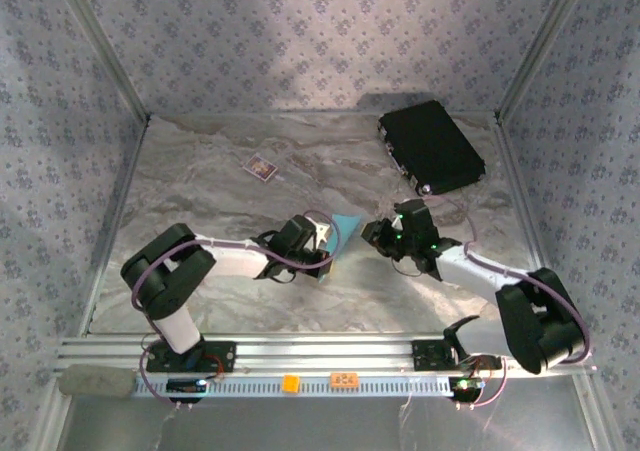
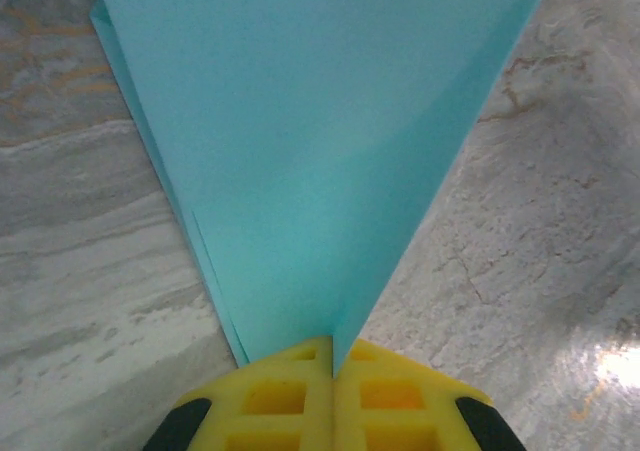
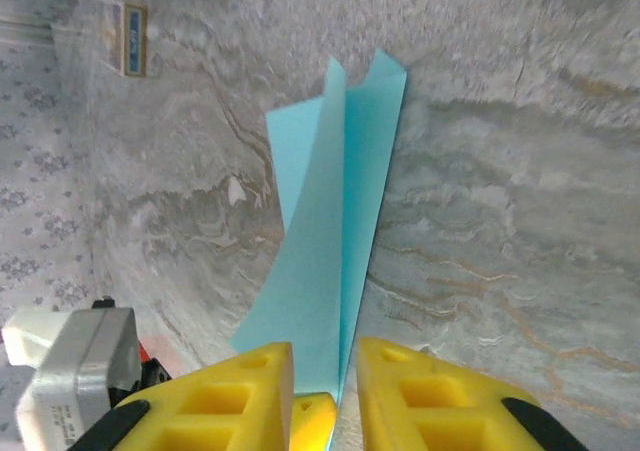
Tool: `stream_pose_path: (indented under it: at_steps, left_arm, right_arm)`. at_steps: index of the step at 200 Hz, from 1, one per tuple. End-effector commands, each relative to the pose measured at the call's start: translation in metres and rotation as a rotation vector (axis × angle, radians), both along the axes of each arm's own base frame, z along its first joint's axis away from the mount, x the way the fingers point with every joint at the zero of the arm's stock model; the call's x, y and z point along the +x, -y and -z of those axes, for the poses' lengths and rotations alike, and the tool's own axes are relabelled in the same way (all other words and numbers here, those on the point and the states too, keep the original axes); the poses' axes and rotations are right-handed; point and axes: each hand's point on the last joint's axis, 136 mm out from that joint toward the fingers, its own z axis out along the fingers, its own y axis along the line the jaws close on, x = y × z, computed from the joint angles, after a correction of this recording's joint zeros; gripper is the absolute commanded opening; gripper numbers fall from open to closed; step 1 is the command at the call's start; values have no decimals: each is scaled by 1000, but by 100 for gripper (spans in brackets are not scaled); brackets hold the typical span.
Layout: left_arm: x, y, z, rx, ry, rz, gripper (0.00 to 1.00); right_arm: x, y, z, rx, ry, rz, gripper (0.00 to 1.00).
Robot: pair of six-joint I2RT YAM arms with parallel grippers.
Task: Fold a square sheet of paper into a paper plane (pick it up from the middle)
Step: Fold the wing for the fifth time at the center of the table.
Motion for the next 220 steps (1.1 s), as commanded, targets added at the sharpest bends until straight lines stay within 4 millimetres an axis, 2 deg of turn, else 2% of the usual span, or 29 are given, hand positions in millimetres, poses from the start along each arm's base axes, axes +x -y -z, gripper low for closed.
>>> stream_pose_path:
  at_steps: [1, 30, 56, 71, 105, 151, 220]
  left_arm:
    - [-11, 4, 5, -64, -87, 29, 0]
    - [-11, 4, 8, -98, -138, 29, 0]
    - [-12, 5, 11, -121, -185, 40, 0]
    - [-13, 8, 12, -132, -205, 45, 0]
    - [-13, 7, 16, -147, -238, 32, 0]
    - [-13, 5, 22, -161, -282, 14, 0]
    - [-11, 1, 27, -180, -334, -10, 0]
  right_arm:
    - [2, -27, -7, 10, 73, -135, 20]
    - [-5, -53, 0, 13, 67, -250, 14]
    - [-7, -63, 6, 18, 61, -287, 13]
    - [-7, -70, 3, 44, 72, -312, 12]
    - [2, -61, 17, 12, 31, -272, 10]
    - [12, -67, 16, 71, 36, -276, 10]
    - [17, -65, 28, 78, 10, -274, 11]
